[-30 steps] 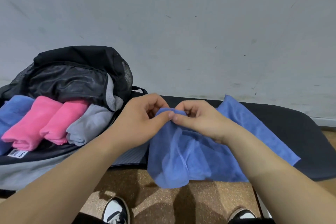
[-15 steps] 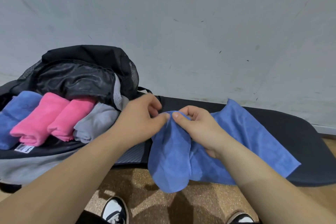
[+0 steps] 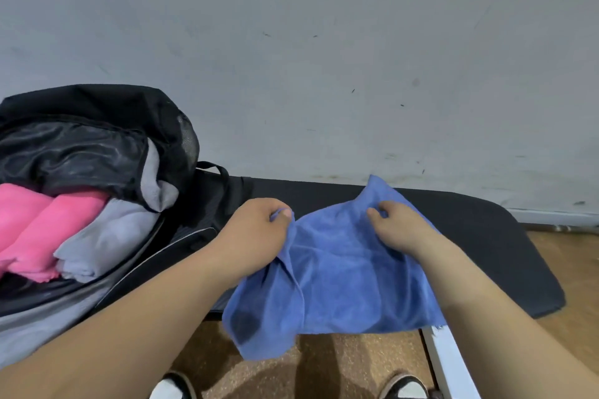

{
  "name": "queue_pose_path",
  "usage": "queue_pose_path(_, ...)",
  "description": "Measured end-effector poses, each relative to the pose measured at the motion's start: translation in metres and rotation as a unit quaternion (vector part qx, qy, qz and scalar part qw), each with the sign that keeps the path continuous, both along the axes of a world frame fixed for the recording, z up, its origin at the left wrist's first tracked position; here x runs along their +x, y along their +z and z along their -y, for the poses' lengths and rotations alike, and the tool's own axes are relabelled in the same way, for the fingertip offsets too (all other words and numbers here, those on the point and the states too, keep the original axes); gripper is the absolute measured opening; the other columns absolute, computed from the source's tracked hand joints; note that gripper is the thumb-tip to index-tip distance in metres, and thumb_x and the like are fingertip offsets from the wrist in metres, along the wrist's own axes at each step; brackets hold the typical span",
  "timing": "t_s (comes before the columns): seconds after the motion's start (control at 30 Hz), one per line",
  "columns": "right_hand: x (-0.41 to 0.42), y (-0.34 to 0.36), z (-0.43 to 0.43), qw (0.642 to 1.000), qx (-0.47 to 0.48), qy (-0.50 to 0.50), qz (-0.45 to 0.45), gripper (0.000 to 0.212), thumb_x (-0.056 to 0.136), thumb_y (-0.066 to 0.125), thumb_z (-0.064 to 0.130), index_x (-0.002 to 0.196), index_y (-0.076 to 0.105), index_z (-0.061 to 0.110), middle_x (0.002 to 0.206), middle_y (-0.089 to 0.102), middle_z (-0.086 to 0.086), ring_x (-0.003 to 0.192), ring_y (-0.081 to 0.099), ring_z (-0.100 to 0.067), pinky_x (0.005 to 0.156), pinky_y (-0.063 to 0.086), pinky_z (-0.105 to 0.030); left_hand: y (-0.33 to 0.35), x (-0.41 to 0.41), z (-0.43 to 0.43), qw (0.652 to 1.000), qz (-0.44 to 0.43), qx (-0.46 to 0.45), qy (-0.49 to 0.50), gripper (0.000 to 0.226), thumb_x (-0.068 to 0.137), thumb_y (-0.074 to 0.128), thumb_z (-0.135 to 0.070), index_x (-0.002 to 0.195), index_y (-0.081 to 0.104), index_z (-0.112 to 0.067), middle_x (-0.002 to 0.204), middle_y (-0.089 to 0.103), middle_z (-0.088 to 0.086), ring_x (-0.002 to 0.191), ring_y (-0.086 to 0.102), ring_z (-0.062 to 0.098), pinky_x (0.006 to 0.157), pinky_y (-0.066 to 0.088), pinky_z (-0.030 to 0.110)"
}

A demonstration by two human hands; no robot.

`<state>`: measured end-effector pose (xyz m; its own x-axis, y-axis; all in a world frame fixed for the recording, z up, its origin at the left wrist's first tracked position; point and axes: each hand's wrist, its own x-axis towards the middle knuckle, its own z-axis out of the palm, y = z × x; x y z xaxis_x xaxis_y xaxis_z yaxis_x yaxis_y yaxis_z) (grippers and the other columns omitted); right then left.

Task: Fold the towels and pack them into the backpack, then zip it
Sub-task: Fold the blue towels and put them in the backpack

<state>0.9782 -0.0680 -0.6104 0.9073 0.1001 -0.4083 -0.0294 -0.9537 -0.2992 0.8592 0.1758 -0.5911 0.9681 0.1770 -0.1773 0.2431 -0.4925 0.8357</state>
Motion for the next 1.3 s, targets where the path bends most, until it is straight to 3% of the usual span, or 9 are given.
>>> queue_pose_path(0.13, -0.013, 0.008, -0.001, 0.991, -0.115, 0.068, 0.003, 0.045, 0.103, 0.039, 0.055, 0.122, 0.060, 0.020, 0.134, 0.049, -0.002, 0.131, 0.047, -0.030, 0.088, 0.044, -0.038, -0.005, 0.006, 0.008, 0.999, -0.006, -0.031, -0.004, 0.035, 0.104, 0.044, -0.022, 0.075, 0.047, -0.003, 0.073, 0.036, 0.003, 0.071, 0.031, 0.019, 0.068, 0.029, 0.033)
queue_pose_path(0.23, -0.026, 0.016, 0.012, 0.988, -0.126, 0.090, -0.013, 0.042, 0.103, 0.040, 0.055, 0.091, 0.063, 0.022, 0.106, 0.065, 0.002, 0.096, 0.064, -0.022, 0.081, 0.054, -0.037, -0.015, 0.009, 0.014, 0.999, -0.004, 0.023, -0.037, 0.039, 0.102, 0.048, -0.023, 0.069, 0.031, -0.011, 0.066, 0.028, 0.001, 0.065, 0.026, 0.019, 0.063, 0.027, 0.033)
queue_pose_path(0.37, -0.028, 0.021, 0.046, 0.999, -0.035, -0.002, 0.019, 0.049, 0.101, 0.045, 0.049, 0.063, 0.045, 0.018, 0.061, 0.056, 0.003, 0.057, 0.051, -0.020, 0.057, 0.044, -0.031, -0.031, 0.008, 0.028, 0.982, -0.014, 0.165, -0.087, 0.024, 0.094, 0.055, -0.022, 0.075, 0.048, -0.008, 0.064, 0.044, 0.003, 0.063, 0.034, 0.016, 0.062, 0.033, 0.033)
queue_pose_path(0.6, -0.014, -0.012, 0.066, 0.992, 0.004, -0.084, 0.097, 0.039, 0.096, 0.050, 0.061, 0.094, 0.056, 0.022, 0.088, 0.067, 0.005, 0.079, 0.064, -0.017, 0.061, 0.047, -0.032, -0.020, -0.003, 0.043, 0.966, -0.041, 0.218, -0.130, 0.023, 0.084, 0.046, -0.003, 0.074, 0.059, -0.019, 0.063, 0.051, -0.005, 0.061, 0.037, 0.013, 0.056, 0.029, 0.027)
queue_pose_path(0.8, -0.001, -0.024, 0.054, 0.986, 0.022, -0.114, 0.121, 0.026, 0.091, 0.070, 0.049, 0.096, 0.064, 0.024, 0.112, 0.052, -0.001, 0.108, 0.055, -0.026, 0.081, 0.054, -0.042, -0.030, -0.006, 0.036, 0.971, -0.027, 0.200, -0.126, 0.018, 0.098, 0.050, -0.021, 0.087, 0.061, -0.013, 0.090, 0.070, 0.004, 0.070, 0.047, 0.013, 0.079, 0.053, 0.046)
queue_pose_path(0.97, 0.001, -0.011, 0.039, 0.963, 0.190, -0.139, 0.130, 0.015, 0.091, 0.061, 0.024, 0.084, 0.053, 0.013, 0.078, 0.060, 0.001, 0.067, 0.052, -0.020, 0.059, 0.044, -0.033, -0.016, -0.006, 0.027, 0.991, 0.023, 0.122, -0.048, 0.029, 0.107, 0.047, -0.033, 0.088, 0.064, -0.019, 0.071, 0.063, -0.006, 0.067, 0.056, 0.012, 0.066, 0.047, 0.028)
queue_pose_path(1.03, -0.002, 0.008, 0.030, 0.927, 0.299, -0.182, 0.136, 0.010, 0.089, 0.062, 0.017, 0.087, 0.054, 0.011, 0.076, 0.056, -0.001, 0.066, 0.048, -0.019, 0.057, 0.041, -0.030, -0.005, -0.003, 0.020, 0.997, 0.045, 0.053, 0.018, 0.030, 0.107, 0.048, -0.032, 0.088, 0.068, -0.021, 0.066, 0.061, -0.017, 0.064, 0.054, 0.002, 0.065, 0.045, 0.023)
queue_pose_path(1.17, -0.028, 0.050, 0.012, 0.865, 0.434, -0.224, 0.115, 0.017, 0.080, 0.072, 0.011, 0.085, 0.059, 0.020, 0.079, 0.062, -0.002, 0.074, 0.058, -0.021, 0.069, 0.049, -0.038, 0.019, -0.003, 0.006, 0.981, 0.082, -0.064, 0.163, 0.040, 0.107, 0.050, -0.030, 0.081, 0.050, 0.000, 0.069, 0.046, 0.002, 0.065, 0.043, 0.015, 0.065, 0.039, 0.034)
queue_pose_path(1.3, -0.085, 0.078, -0.021, 0.848, 0.498, -0.155, 0.093, 0.018, 0.081, 0.081, 0.008, 0.086, 0.068, 0.019, 0.084, 0.073, -0.003, 0.075, 0.066, -0.015, 0.074, 0.056, -0.034, 0.048, -0.025, 0.016, 0.968, 0.103, -0.122, 0.195, 0.036, 0.105, 0.059, -0.033, 0.075, 0.048, -0.015, 0.058, 0.046, -0.010, 0.055, 0.041, 0.008, 0.056, 0.038, 0.026)
